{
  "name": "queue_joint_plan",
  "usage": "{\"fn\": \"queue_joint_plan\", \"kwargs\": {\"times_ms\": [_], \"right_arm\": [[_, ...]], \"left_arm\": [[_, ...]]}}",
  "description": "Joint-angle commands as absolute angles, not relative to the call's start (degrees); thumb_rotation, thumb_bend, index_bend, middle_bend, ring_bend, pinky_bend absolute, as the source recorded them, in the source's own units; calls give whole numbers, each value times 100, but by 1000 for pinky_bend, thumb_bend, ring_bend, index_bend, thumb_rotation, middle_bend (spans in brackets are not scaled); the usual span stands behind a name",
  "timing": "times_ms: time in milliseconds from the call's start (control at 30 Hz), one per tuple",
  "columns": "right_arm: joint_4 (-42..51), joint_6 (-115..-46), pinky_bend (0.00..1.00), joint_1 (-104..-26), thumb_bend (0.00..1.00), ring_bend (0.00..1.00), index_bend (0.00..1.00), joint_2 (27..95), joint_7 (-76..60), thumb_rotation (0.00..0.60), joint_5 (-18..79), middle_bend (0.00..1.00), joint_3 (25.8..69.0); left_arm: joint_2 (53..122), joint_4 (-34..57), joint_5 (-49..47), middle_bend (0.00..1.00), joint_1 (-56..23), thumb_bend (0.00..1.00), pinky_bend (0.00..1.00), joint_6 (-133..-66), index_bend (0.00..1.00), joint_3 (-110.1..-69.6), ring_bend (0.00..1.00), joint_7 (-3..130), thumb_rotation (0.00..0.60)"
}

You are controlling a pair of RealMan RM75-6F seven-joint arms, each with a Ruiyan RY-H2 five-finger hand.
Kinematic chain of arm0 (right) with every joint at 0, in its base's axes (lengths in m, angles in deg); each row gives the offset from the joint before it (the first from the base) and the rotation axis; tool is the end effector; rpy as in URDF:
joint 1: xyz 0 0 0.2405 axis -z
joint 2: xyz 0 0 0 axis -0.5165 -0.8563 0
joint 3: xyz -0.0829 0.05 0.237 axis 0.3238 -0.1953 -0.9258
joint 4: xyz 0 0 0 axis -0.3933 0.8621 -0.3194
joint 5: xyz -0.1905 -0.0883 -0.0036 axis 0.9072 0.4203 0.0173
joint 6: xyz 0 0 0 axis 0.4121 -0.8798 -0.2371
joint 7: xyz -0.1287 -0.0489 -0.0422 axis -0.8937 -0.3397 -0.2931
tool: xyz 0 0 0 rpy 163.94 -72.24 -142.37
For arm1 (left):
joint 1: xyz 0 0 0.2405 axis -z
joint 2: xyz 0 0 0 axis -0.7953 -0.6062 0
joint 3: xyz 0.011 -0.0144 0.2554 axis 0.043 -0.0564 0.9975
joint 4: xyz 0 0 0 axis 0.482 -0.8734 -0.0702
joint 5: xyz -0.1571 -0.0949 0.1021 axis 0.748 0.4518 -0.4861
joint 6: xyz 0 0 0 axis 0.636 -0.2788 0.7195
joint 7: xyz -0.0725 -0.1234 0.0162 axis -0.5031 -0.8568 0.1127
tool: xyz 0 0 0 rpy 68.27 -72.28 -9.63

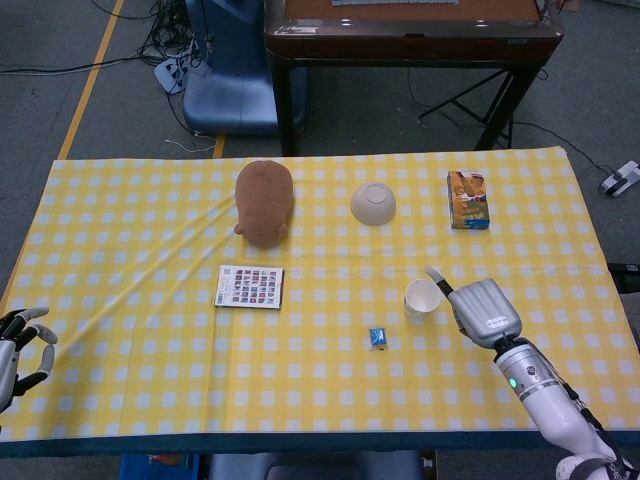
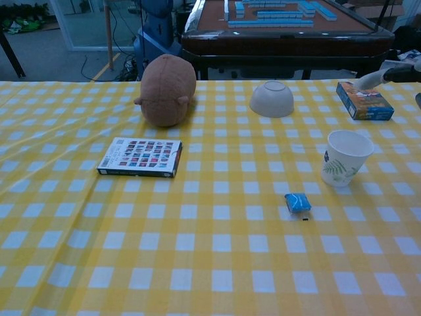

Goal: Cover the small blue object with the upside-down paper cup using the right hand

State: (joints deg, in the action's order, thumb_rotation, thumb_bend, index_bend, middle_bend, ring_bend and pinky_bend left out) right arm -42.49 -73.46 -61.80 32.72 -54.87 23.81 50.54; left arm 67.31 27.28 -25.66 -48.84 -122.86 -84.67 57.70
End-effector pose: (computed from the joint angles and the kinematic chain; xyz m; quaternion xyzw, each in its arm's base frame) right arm -0.1787 -0.2624 0.1161 0.7874 -0.3149 0.2027 0.4897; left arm -0.3248 0.1771 0.1777 -0.5748 -0.3811 -0.4041 0.6009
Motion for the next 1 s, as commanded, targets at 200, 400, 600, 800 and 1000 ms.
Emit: {"fn": "queue_joint_plan", "kwargs": {"times_ms": [200,400,600,800,1000], "right_arm": [[-4173,-7676,517,-6204,0,283,0,3410,-5300,600,2397,302,5218],[-4093,-7801,421,-6213,0,205,0,3368,-5190,600,2523,245,5287],[-4160,-7785,772,-6514,0,692,0,3394,-5721,600,2018,692,5326],[-4087,-7838,876,-6946,0,875,18,3665,-6229,600,1243,891,5292],[-3951,-7887,926,-7257,0,947,61,3940,-6408,600,767,968,5302]], "left_arm": [[6726,2730,-2569,267,-4882,491,468,-12261,644,-8463,200,5769,600],[6739,2740,-2551,267,-4866,491,468,-12211,644,-8462,200,5834,600],[6739,2749,-2545,267,-4853,491,469,-12175,644,-8459,200,5854,600],[6713,2754,-2533,266,-4858,491,468,-12166,644,-8463,200,5756,600],[6684,2749,-2540,267,-4869,491,468,-12172,644,-8460,200,5665,600]]}}
